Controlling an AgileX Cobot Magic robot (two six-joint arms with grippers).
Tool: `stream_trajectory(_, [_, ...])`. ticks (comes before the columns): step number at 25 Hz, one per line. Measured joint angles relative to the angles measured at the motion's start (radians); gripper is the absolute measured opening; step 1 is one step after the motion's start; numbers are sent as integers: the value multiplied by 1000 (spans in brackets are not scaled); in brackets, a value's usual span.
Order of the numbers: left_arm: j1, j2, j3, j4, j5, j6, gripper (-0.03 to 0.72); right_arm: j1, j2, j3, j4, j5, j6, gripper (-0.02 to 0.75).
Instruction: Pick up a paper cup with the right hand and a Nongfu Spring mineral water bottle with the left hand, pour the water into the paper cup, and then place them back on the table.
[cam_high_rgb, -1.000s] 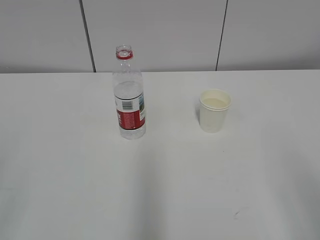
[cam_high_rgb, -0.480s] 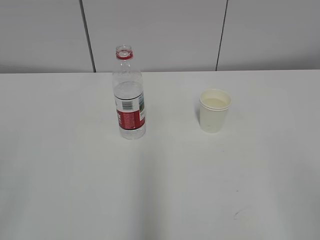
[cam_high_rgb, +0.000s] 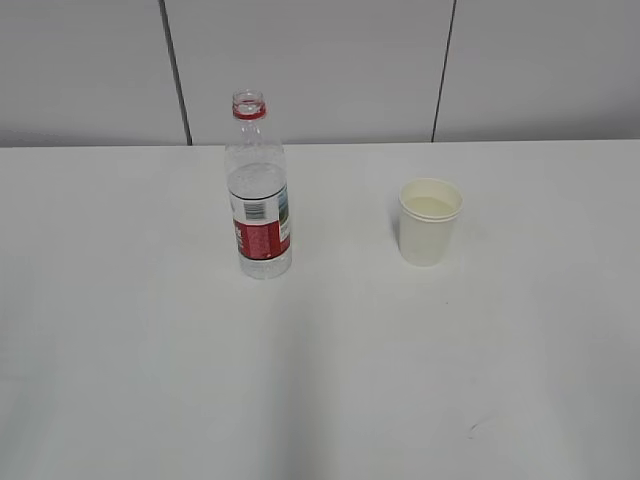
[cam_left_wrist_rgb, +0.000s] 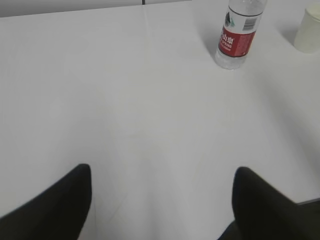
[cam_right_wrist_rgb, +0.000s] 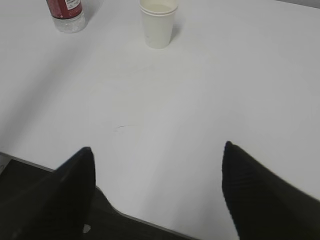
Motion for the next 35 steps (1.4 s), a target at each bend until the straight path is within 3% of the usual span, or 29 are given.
stream_trajectory(7, [0,0,0,0,0,0,522,52,0,0,0,0,-3,591])
stream_trajectory(16, [0,0,0,0,0,0,509,52,0,0,-61,-2,90,591])
stream_trajectory(35, [0,0,0,0,0,0,501,52,0,0,-52,-4,104,591])
